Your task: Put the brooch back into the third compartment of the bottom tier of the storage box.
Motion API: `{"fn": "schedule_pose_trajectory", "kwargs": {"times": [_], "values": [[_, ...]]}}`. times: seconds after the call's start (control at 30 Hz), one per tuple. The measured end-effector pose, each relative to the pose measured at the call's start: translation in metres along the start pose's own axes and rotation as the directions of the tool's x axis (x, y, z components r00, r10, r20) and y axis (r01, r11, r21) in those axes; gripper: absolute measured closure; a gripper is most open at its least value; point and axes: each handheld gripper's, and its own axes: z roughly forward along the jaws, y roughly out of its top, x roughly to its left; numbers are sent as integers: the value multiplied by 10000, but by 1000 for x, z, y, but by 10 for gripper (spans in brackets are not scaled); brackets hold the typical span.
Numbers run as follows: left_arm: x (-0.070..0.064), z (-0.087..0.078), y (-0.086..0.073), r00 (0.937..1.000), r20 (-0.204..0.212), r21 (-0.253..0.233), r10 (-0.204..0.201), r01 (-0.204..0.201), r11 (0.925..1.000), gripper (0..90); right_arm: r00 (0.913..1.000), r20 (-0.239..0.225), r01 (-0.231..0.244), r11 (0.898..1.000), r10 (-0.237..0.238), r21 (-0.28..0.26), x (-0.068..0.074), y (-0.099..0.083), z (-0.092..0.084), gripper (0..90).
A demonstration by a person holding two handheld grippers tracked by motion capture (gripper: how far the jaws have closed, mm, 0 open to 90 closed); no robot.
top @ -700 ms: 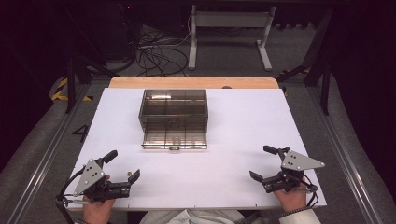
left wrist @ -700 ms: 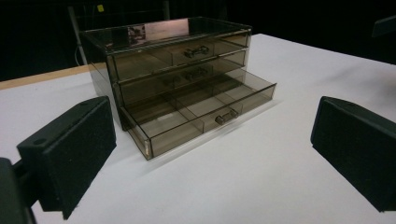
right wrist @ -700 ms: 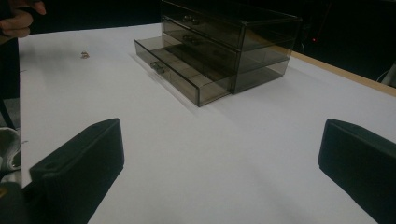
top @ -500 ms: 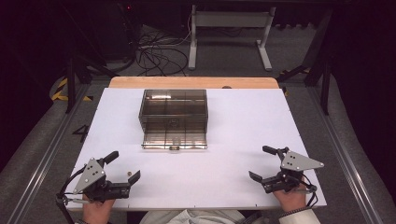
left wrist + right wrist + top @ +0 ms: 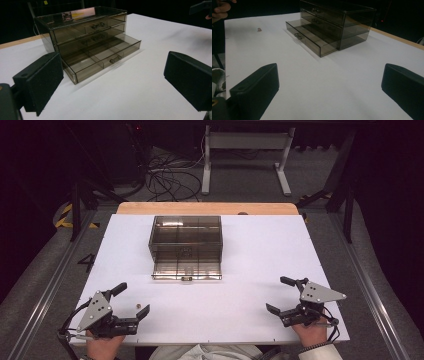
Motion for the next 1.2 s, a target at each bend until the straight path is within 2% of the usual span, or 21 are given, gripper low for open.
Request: {"fn": "schedule_pose_trajectory", "kwargs": {"times": [0.17,0.33,0.5,0.8,1.2], "values": [[0,-1,1,10000,-37,57,1,-1,10000,53,10000,-36,-41,10000,41,18,0,0,1,21],[0,0,2,9992,-345,359,206,-194,9992,83,9999,-38,-110,9999,110,13,0,-1,0,22],[-2,1,7,9999,-112,396,129,-124,9991,90,9999,-74,-145,9999,146,38,0,-1,1,22],[9,6,17,9996,189,653,-217,204,9977,91,9997,-182,-190,9998,191,95,0,-1,5,24],[16,17,28,9990,386,952,-223,186,9953,93,9993,-211,-302,9995,303,67,0,-2,4,24]]}}
